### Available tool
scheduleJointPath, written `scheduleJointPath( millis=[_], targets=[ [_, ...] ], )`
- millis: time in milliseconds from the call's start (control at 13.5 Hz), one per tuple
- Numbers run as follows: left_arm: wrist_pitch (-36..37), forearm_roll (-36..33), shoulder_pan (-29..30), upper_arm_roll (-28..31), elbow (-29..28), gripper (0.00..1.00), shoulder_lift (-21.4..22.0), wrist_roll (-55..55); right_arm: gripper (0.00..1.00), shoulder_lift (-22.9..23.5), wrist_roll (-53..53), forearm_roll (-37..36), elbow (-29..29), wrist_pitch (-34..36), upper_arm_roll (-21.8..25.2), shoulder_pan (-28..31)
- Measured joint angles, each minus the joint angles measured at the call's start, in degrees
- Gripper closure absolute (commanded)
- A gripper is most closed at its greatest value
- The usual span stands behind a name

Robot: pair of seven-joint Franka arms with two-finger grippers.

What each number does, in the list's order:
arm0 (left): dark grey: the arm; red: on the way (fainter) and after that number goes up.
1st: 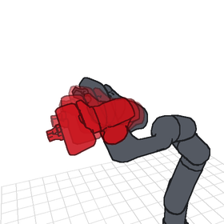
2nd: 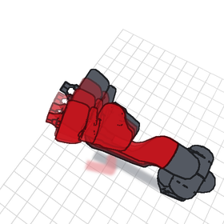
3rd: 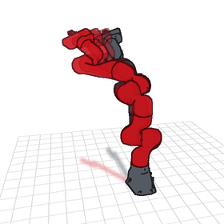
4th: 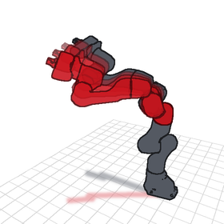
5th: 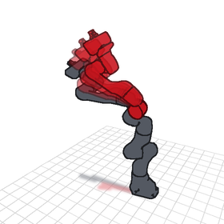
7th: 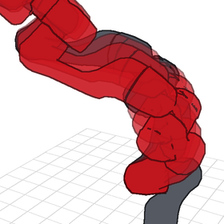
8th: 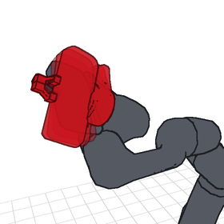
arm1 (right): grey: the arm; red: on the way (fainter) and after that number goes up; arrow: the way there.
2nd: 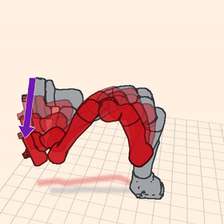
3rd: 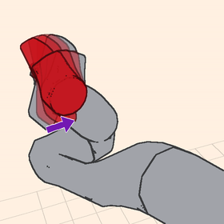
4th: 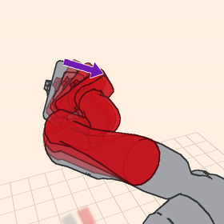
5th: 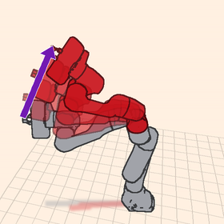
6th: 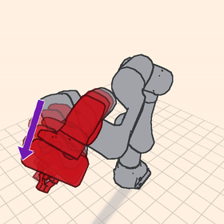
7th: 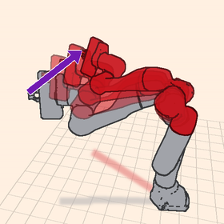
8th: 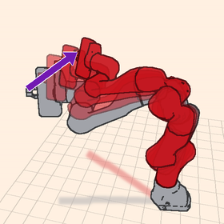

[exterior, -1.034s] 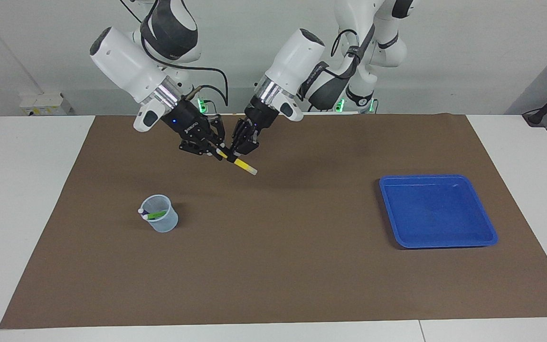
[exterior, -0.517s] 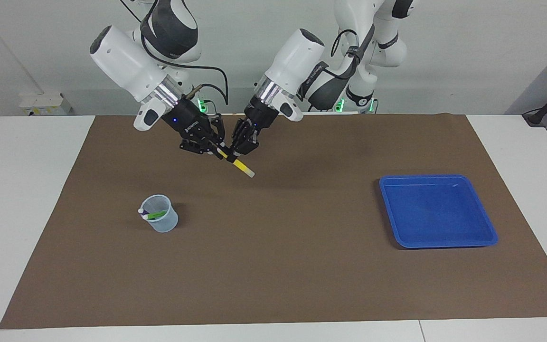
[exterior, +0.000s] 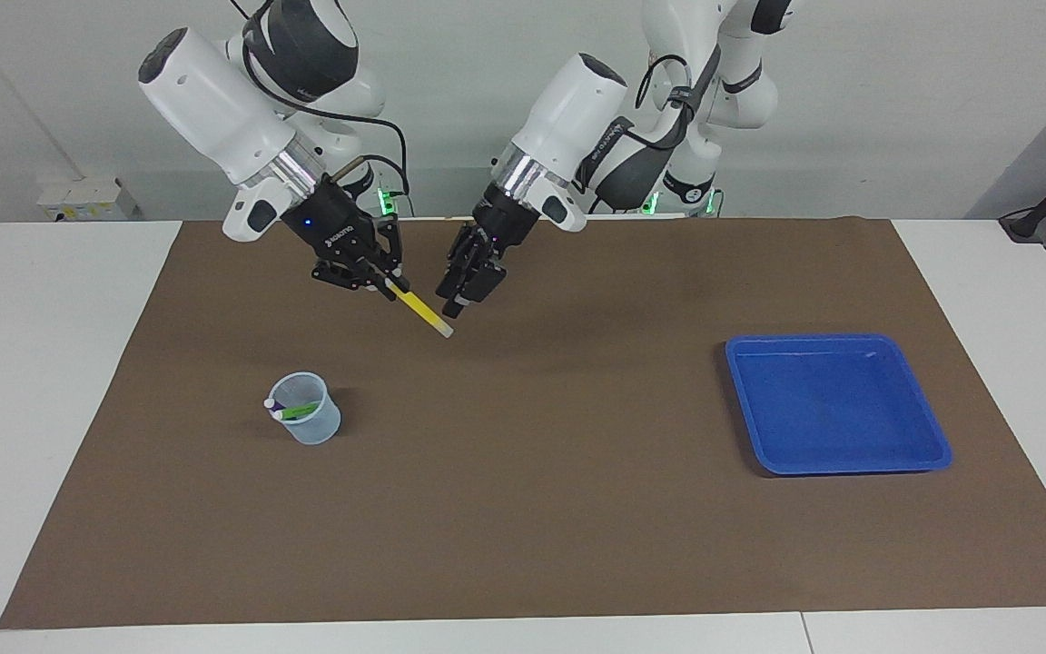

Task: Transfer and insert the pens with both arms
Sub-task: 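Carry the yellow pen to the cup while the left gripper withdraws, then insert the yellow pen into the cup while the left gripper returns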

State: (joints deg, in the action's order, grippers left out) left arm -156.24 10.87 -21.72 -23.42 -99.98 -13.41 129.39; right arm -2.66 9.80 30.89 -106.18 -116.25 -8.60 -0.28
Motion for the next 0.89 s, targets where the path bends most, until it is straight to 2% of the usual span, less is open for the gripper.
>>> scheduleJointPath(
  millis=[295, 591, 738, 886],
  targets=[
    [6.77, -0.04, 4.14, 0.24, 0.02, 0.38, 2.08, -4.41, 1.0, 0.02, 1.66, -9.38, 0.31, 0.72, 0.08, 3.63],
    [15.54, -0.04, 8.85, 0.38, 0.07, 0.36, 3.19, -16.03, 1.0, 0.85, 3.12, -22.01, 0.2, 1.03, 0.15, 5.97],
    [20.76, -0.04, 10.78, 0.41, 0.09, 0.36, 4.04, -22.62, 1.0, 2.01, 3.63, -25.14, 0.1, 1.03, 0.14, 6.52],
    [25.66, -0.04, 13.39, 0.48, 0.1, 0.25, 4.95, -29.46, 1.0, 3.34, 4.1, -25.81, 0.09, 0.86, 0.16, 6.93]
  ],
)
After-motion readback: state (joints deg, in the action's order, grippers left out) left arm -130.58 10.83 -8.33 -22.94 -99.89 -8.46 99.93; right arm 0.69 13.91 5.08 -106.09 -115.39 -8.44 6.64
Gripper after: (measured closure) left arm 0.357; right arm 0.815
